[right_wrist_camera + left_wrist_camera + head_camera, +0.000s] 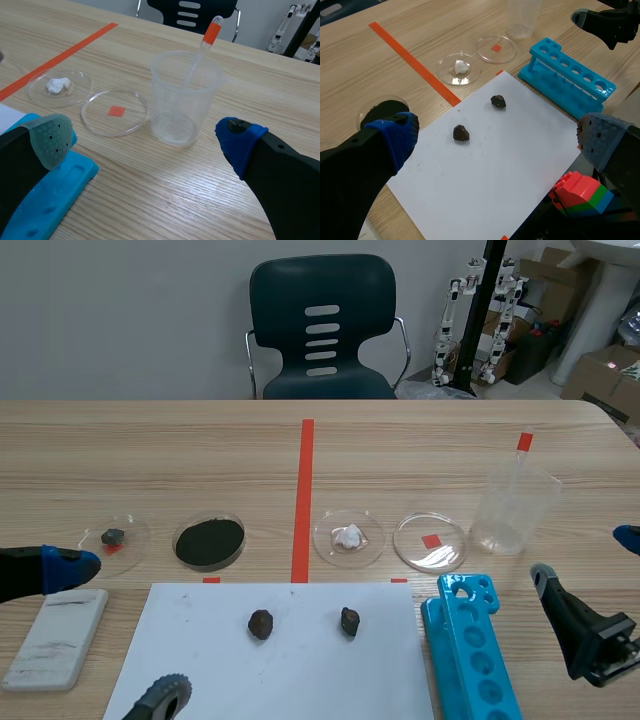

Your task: Return to the home posture

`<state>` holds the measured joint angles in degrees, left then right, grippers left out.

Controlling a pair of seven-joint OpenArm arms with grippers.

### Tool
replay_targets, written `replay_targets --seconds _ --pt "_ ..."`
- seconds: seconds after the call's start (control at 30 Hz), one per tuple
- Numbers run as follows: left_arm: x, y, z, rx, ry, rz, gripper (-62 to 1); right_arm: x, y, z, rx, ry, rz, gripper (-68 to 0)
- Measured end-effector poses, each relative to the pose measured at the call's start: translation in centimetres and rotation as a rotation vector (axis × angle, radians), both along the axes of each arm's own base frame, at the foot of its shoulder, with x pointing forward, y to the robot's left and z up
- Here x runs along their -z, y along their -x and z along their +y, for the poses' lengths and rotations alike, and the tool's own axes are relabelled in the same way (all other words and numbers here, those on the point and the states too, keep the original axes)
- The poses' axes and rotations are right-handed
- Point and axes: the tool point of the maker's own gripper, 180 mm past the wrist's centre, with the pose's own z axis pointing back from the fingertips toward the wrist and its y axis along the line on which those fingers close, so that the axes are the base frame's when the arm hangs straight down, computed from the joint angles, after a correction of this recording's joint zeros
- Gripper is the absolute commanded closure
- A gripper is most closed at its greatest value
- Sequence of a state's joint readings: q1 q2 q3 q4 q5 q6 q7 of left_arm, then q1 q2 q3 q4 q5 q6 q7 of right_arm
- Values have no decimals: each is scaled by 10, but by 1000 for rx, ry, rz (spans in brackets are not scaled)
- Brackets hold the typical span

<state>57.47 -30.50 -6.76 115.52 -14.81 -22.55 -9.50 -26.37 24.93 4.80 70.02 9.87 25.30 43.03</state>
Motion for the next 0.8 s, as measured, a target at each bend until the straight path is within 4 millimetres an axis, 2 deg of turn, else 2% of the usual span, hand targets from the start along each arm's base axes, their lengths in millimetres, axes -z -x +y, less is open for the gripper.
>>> replay_targets --seconds 0.3,0.67,0.8 --pt "0 0 0 0 0 0 -623 0 0 0 0 1 1 -598" --pt "0 0 0 0 0 0 -623 11 0 -3 8 36 61 -598" --pt "0 0 0 0 0 0 -623 1 1 2 -34 85 67 -598"
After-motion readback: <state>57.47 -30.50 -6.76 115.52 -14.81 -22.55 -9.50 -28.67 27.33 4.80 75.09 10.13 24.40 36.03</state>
